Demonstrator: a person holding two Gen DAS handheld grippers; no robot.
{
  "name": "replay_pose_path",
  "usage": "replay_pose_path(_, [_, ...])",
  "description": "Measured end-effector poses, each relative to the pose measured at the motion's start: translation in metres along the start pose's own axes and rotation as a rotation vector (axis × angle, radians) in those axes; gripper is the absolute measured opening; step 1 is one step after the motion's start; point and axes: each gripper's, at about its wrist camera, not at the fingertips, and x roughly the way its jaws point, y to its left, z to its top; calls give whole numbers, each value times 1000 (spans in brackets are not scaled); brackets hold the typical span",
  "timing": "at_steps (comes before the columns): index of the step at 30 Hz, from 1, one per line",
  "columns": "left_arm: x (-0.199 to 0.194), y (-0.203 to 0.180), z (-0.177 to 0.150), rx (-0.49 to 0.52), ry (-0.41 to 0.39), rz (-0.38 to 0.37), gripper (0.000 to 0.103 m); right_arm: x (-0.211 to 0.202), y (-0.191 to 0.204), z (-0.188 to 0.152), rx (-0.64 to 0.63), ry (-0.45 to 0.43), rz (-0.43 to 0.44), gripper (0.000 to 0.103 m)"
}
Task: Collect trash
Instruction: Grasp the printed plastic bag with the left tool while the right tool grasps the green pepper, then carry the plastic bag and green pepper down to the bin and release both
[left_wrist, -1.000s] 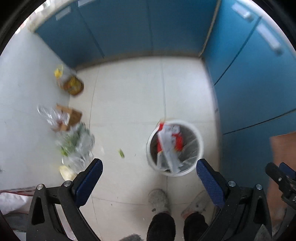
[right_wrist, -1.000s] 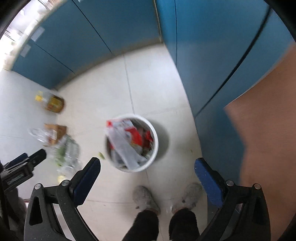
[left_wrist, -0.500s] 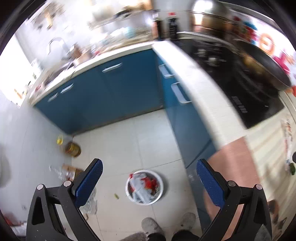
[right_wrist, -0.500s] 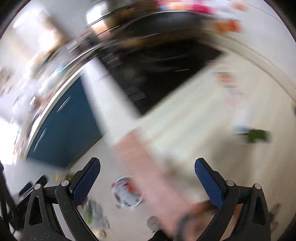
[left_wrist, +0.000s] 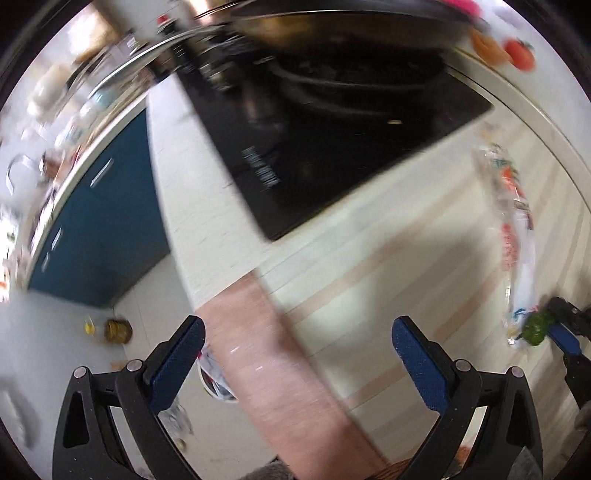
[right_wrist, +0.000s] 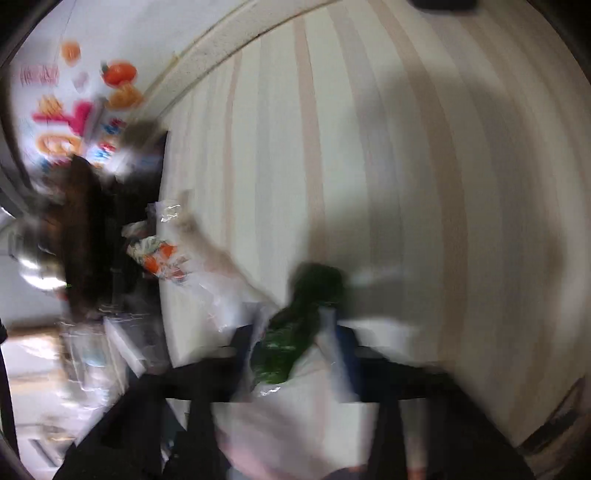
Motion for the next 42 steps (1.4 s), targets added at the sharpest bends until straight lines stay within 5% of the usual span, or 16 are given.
replay_pose_path(8, [-2,-85,36,126,46,-193,103,-45,-33,33,-107,-111,-64,22])
replay_pose_path(14, [3,-155,55,134,161,-357,103,-94,-86,63,-147,-192,-203,16])
replay_pose_path(19, [13,-196,56,204,203,-342,101,-100,-113,74,-140,-195,-281,16])
replay_pose_path(24, [10,-213,47,301,178,-309,46,-89,-113,73,-183,-177,-328,17])
replay_pose_path(29, [-5,-211,24,448,89,-276,14,-69,-94,67,-285,-187,-446,37])
replay_pose_path(34, [-10,-196,8,446,77,-262,5,-50,-85,56,-331,-182,-481,40])
replay_pose_path(36, [-13,-190,4,437,74,-257,4,-50,-84,52,-342,-193,-480,20])
replay_pose_path(42, [-35,-176,-10,436,25,-248,3,-58,-84,40,-320,-206,-392,19])
